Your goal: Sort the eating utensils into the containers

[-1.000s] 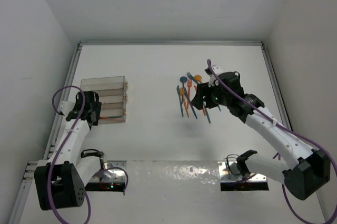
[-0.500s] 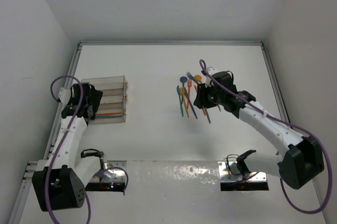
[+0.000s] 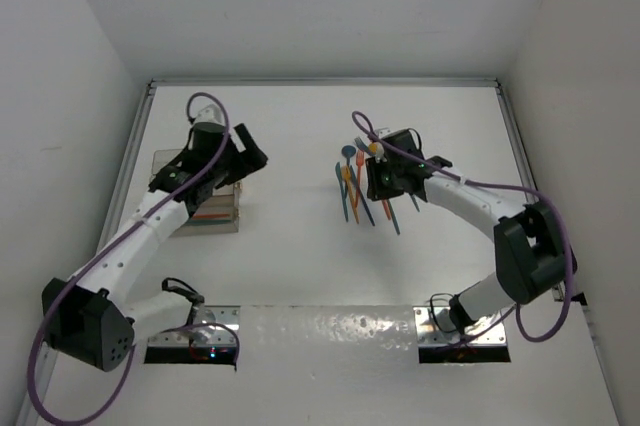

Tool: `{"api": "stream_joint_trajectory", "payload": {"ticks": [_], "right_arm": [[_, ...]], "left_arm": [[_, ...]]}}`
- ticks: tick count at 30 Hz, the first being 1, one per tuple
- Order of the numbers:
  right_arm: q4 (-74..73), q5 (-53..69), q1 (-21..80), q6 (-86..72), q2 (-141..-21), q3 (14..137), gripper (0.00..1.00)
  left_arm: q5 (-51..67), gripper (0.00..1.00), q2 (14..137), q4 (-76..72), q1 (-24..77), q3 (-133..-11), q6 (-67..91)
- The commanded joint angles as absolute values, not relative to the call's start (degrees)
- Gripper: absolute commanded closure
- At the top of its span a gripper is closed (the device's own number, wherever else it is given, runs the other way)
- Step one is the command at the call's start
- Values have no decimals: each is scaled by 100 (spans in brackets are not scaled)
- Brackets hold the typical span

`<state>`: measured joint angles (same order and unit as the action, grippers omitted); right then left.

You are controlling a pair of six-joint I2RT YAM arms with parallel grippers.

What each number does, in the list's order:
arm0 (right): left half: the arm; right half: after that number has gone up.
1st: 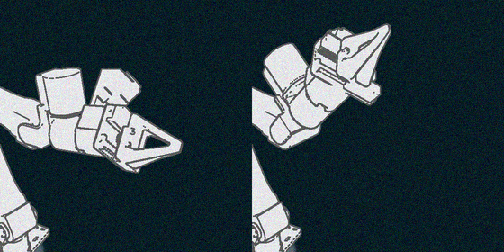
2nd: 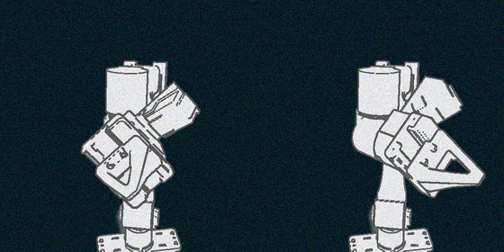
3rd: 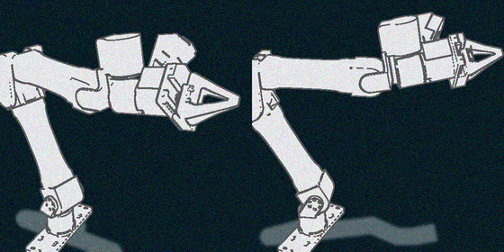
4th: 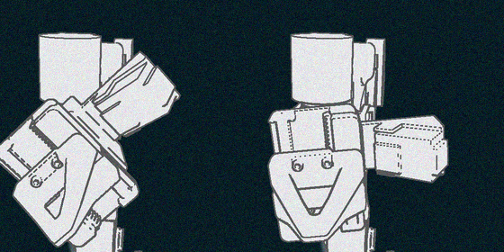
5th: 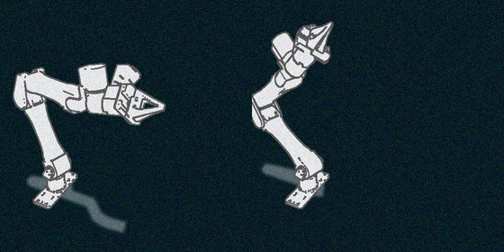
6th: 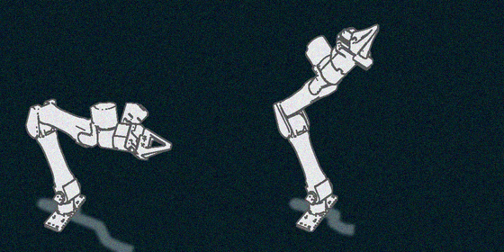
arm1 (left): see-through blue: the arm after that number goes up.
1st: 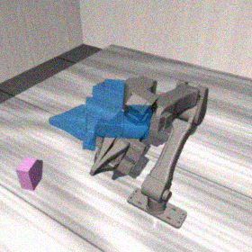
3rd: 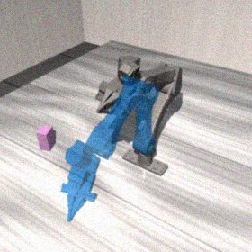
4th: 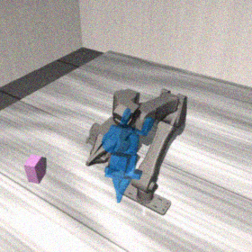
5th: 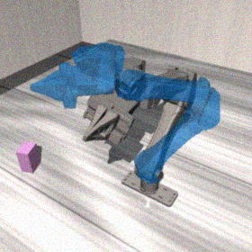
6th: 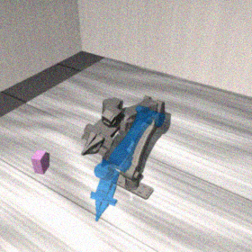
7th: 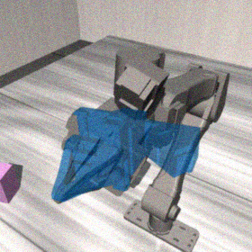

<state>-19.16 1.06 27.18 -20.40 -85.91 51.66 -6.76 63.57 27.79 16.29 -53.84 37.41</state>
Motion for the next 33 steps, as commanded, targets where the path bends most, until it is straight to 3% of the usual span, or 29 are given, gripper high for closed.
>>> {"api": "stream_joint_trajectory", "payload": {"ticks": [1,4,18,33], "right_arm": [[-1485,-18,2243,-1635,-8946,5852,67],[-1240,448,1671,-1347,-9368,6274,71],[-1881,18,1608,148,-11863,8559,77],[-1758,-229,1538,369,-12339,8508,77]], "left_arm": [[-466,18,6609,2575,2204,-5633,3094],[-204,16,6732,2436,2443,-5555,2989],[439,15,7005,2180,2487,-5414,2689],[686,15,7277,2065,2505,-5344,2646]]}}
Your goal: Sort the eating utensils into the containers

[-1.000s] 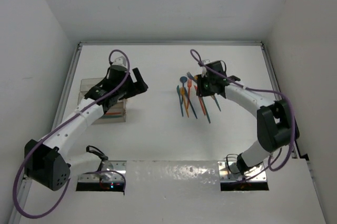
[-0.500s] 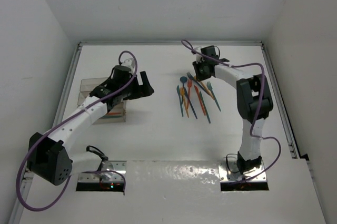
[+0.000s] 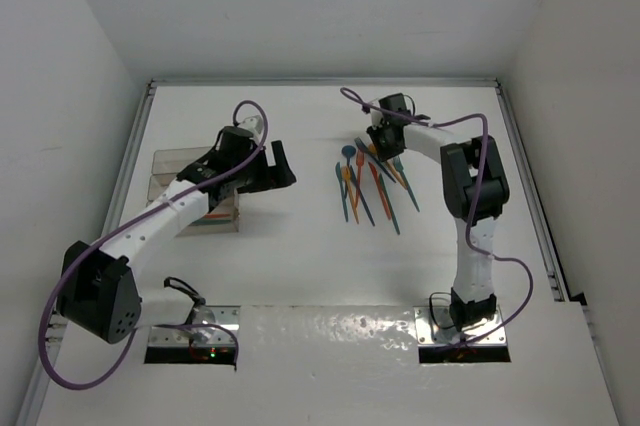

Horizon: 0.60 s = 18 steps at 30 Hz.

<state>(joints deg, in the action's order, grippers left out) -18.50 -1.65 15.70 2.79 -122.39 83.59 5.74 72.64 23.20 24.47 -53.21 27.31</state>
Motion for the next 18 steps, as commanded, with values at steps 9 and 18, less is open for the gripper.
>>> {"api": "stream_joint_trajectory", "payload": {"ticks": [9,18], "right_arm": [[-2118,-27,1486,439,-12797,8938,83],[-2224,-79,1459,615,-12508,9202,100]], "left_arm": [[870,15,7304,2092,2496,-5326,2654],[1248,15,7128,1828,2566,-5265,2742]]}}
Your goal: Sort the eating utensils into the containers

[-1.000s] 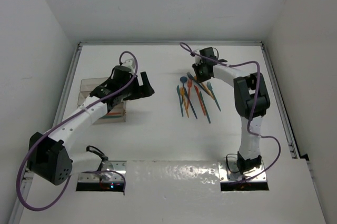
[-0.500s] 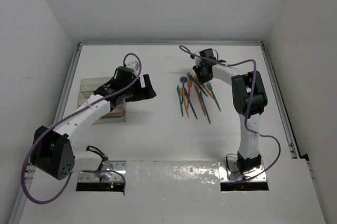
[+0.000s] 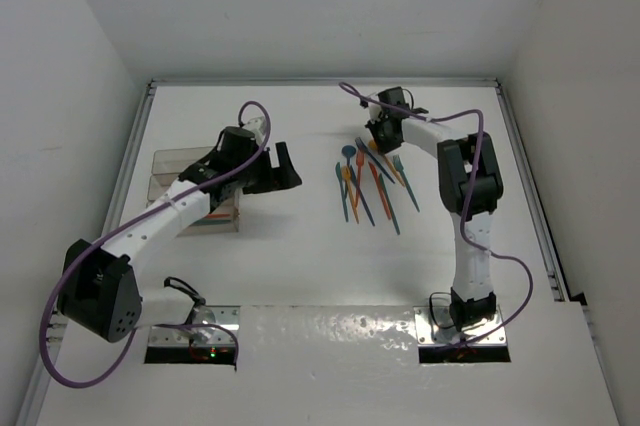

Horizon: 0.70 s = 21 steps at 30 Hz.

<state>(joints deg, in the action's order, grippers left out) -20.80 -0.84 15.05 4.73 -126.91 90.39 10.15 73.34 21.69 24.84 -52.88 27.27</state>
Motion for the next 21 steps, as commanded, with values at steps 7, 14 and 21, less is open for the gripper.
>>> {"api": "stream_joint_trajectory", "payload": {"ticks": [7,14,21], "right_arm": [[-2224,-18,1494,282,-11210,8932,100],[-1916,369,1924,-245,-9468,7586,100],[-1538,431,2574,-1649,-8298,6602,100]], "left_arm": [[1564,16,7040,1320,2663,-5238,3006],[1819,19,7058,660,2873,-5247,3471],[1644,25,7329,-138,3576,-5300,3744]]}}
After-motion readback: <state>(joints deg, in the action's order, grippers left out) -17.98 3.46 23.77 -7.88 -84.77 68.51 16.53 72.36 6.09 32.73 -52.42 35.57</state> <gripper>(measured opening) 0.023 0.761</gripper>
